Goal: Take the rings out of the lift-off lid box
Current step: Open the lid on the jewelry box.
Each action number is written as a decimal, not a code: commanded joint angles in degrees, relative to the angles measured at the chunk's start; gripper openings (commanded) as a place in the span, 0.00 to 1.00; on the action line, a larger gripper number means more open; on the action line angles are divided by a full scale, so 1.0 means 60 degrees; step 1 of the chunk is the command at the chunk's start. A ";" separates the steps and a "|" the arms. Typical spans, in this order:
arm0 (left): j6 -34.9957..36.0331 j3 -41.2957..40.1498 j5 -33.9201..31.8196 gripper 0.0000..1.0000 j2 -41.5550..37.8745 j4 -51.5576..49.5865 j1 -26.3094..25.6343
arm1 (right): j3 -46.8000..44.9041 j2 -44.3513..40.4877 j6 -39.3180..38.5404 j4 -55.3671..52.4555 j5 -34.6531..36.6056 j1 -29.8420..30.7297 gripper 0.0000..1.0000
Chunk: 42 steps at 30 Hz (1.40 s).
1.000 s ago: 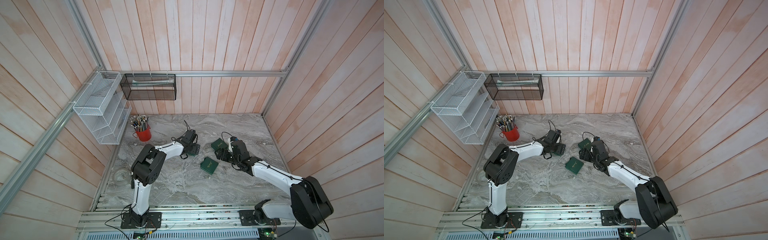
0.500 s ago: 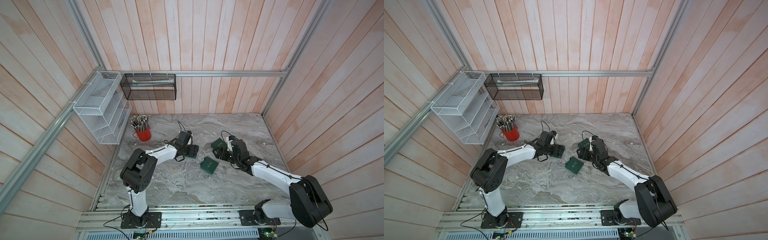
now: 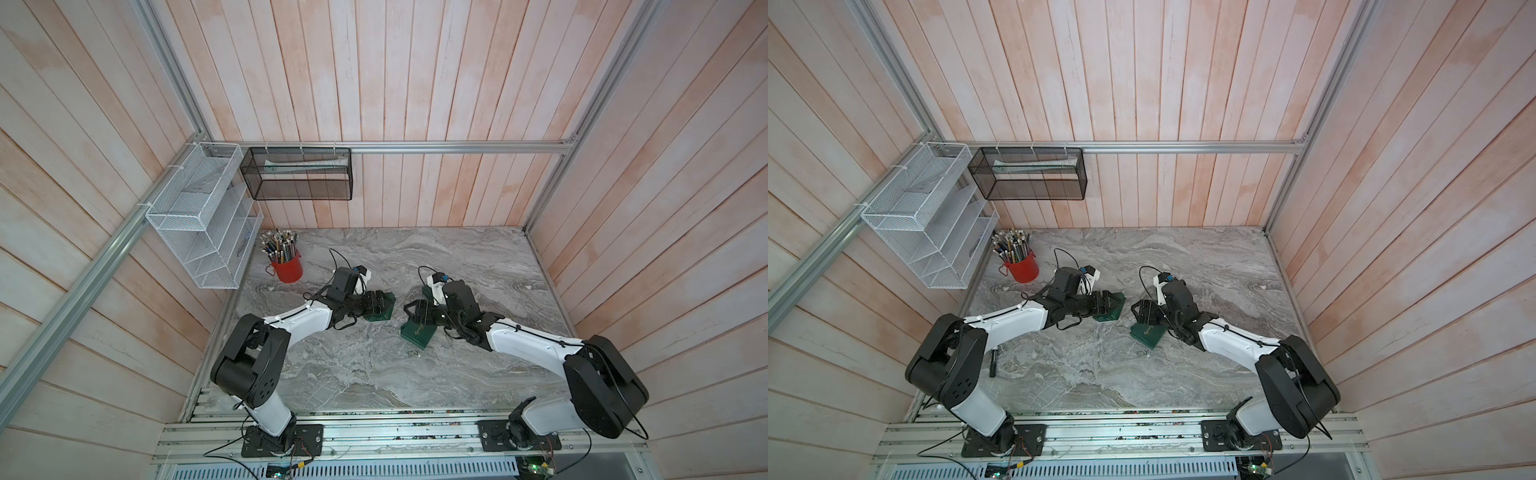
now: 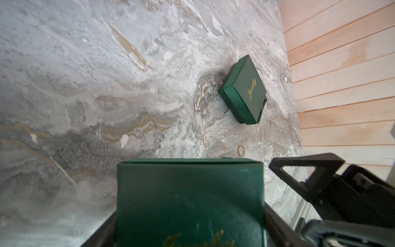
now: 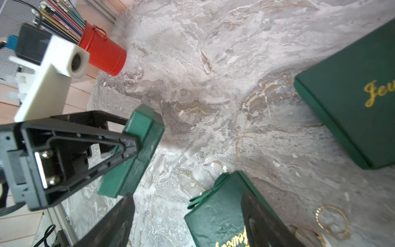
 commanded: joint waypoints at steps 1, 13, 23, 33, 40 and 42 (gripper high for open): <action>-0.0488 -0.0329 0.0520 0.71 -0.0397 0.0556 0.0001 | 0.0330 0.0285 -0.0109 0.0312 -0.0218 0.0148 0.80; -0.1126 -0.0988 0.0769 0.71 -0.0952 0.1164 0.0002 | 0.0804 0.0896 -0.0124 0.0115 0.0018 0.0592 0.79; -0.1142 -0.1123 0.0885 0.71 -0.1342 0.1106 0.0059 | 0.1100 0.1540 -0.0183 -0.0259 0.0346 0.0879 0.77; -0.1362 -0.1501 0.0949 0.71 -0.1692 0.1385 0.0092 | 0.1276 0.1902 -0.0285 -0.0405 0.0334 0.1205 0.76; -0.1674 -0.1710 0.1207 0.71 -0.1875 0.1925 0.0101 | 0.1262 0.2210 -0.0139 -0.0261 0.0039 0.1380 0.76; -0.1660 -0.1719 0.1208 0.71 -0.1949 0.1936 0.0099 | 0.1305 0.2309 -0.0153 -0.0269 0.0034 0.1470 0.76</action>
